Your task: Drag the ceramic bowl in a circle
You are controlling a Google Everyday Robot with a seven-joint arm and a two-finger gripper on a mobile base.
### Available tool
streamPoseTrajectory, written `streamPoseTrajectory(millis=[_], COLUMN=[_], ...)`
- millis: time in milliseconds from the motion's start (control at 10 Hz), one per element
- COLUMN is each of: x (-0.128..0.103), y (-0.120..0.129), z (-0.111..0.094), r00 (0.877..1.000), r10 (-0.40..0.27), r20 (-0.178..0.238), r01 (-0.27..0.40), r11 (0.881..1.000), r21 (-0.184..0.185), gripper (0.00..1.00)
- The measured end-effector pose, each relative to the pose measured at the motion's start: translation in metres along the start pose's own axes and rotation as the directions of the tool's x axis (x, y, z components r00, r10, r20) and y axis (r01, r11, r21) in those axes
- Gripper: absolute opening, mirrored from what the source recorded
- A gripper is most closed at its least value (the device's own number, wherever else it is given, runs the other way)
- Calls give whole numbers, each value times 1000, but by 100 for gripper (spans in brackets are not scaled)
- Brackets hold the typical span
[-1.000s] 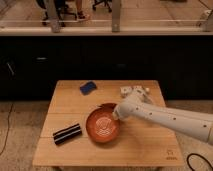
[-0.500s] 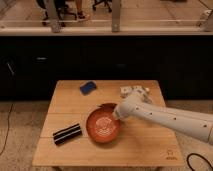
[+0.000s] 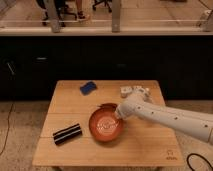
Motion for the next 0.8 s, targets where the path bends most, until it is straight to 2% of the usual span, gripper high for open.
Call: streamPoseTrajectory(millis=[600,800], x=[15,24], y=[6,5], z=[-6,-2], r00=[1000,1000], r10=[7,3], r20=[-28,-26], r01=[-7,-3], r11=[1000,1000], r21=[0,2], gripper=[4,4])
